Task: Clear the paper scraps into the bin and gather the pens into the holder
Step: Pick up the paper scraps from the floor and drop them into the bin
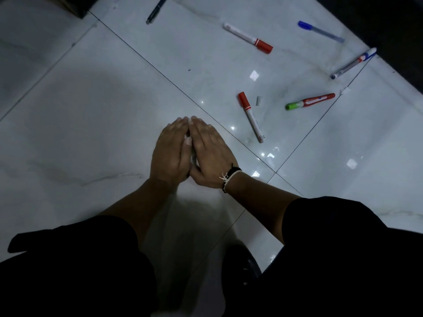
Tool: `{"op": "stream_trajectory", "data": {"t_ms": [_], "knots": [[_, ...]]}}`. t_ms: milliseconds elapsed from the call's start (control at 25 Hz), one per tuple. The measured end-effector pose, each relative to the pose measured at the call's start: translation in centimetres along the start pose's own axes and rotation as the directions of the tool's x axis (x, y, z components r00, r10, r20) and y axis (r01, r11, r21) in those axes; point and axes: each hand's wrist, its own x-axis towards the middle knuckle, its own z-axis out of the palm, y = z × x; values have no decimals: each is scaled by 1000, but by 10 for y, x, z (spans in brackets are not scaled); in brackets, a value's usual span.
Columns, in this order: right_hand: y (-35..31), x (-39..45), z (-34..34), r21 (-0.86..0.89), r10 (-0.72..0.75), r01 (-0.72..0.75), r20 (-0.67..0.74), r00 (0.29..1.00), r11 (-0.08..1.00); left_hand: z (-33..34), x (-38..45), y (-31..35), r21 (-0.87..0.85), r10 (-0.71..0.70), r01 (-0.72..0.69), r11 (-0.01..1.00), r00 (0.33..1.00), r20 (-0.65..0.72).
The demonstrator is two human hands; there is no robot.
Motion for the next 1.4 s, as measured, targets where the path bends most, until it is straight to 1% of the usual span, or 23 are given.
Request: {"op": "stream_trajectory", "data": {"t_ms": [120, 240, 280, 320, 400, 480, 520, 600, 680, 760, 880, 960, 1000, 1040, 1120, 1160, 1240, 1280, 1320, 1360, 1400], "knots": [[7, 5, -3, -79, -143, 149, 84, 986, 986, -4, -5, -9, -2, -15, 14, 1000, 997, -72], [9, 14, -3, -226, -192, 230, 179, 965, 947, -7, -11, -13, 52, 54, -52, 997, 998, -35], [11, 16, -4, -258, -208, 252, 186, 960, 933, -8, -11, -12, 97, 49, -47, 994, 999, -20], [12, 17, -4, -275, -231, 268, 162, 960, 923, -7, -10, -10, 159, 28, -25, 987, 999, -20], [12, 23, -2, -274, -285, 284, 36, 958, 919, -5, -5, -5, 265, -15, 31, 964, 998, -62], [10, 36, 0, -228, -323, 300, -74, 943, 926, -3, 3, -6, 287, -33, 64, 956, 993, -110], [9, 42, -1, -217, -353, 325, -104, 930, 920, -2, 7, -7, 284, -38, 75, 956, 991, -131], [11, 52, -2, -271, -418, 373, -130, 899, 887, -3, 17, -10, 304, -63, 109, 947, 986, -156], [17, 58, -7, -369, -428, 369, -90, 899, 853, -3, 28, -12, 360, -96, 143, 922, 985, -146], [19, 60, -9, -427, -421, 371, -26, 907, 825, -6, 36, -14, 434, -94, 141, 890, 987, -128], [16, 67, -15, -436, -353, 354, 87, 932, 827, -8, 45, -16, 469, -82, 155, 869, 982, -173], [16, 66, -21, -401, -304, 328, 124, 945, 856, -10, 52, -14, 423, -156, 238, 875, 963, -219], [18, 66, -25, -361, -236, 270, 137, 962, 893, -11, 60, -12, 367, -199, 299, 881, 938, -285], [19, 67, -30, -300, -148, 182, 133, 980, 936, -13, 69, -8, 272, -265, 367, 890, 900, -347], [19, 72, -47, -120, 18, -12, 51, 999, 993, -22, 94, 4, 16, -445, 485, 874, 815, -371], [18, 77, -63, -27, 60, -61, -15, 998, 998, -28, 110, 14, -77, -486, 493, 867, 798, -356], [18, 91, -97, 144, 152, -132, -139, 978, 981, -39, 141, 33, -237, -504, 448, 862, 810, -300], [17, 102, -121, 196, 201, -163, -194, 960, 967, -47, 162, 46, -297, -511, 435, 850, 818, -264], [16, 110, -143, 255, 253, -190, -242, 937, 948, -54, 176, 58, -341, -521, 431, 835, 820, -239], [15, 123, -173, 306, 292, -194, -318, 902, 932, -64, 200, 72, -381, -511, 403, 832, 825, -242], [14, 136, -202, 338, 307, -172, -400, 864, 925, -74, 222, 85, -414, -484, 357, 838, 837, -258]]}}
